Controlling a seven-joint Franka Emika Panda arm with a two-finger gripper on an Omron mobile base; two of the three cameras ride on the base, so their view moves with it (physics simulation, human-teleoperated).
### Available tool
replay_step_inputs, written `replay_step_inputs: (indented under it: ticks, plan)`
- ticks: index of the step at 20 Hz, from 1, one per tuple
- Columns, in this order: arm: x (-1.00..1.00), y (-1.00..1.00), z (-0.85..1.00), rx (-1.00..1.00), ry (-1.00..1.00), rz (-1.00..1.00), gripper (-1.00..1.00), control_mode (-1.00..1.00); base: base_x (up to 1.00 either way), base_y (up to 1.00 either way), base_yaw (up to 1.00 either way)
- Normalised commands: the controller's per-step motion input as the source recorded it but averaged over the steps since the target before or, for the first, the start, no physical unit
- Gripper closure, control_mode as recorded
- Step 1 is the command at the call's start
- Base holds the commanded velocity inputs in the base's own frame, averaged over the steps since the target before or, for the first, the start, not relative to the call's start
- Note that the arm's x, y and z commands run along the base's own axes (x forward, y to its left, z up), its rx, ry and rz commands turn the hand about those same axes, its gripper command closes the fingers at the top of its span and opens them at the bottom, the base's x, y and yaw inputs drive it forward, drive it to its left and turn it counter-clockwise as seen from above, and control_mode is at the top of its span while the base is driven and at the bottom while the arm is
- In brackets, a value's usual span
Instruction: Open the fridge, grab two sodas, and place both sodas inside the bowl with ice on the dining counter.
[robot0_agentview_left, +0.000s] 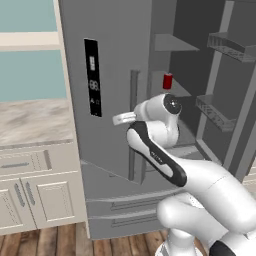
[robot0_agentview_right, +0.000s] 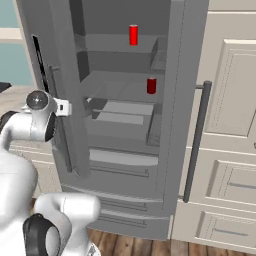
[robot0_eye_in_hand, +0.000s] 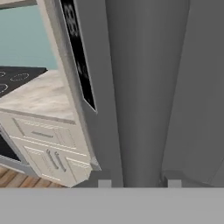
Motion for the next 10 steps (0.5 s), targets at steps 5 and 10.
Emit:
replay_step_inputs:
  ticks: [5,10]
  plan:
    - [-0.78,0.91,-0.01,0.00,0.01,0.05,-1.00,-1.00,0.00,0.00,0.00]
    - [-0.95,0.34,-0.10,-0.03,-0.13,0.00,-1.00,-1.00,0.00,0.00,0.00]
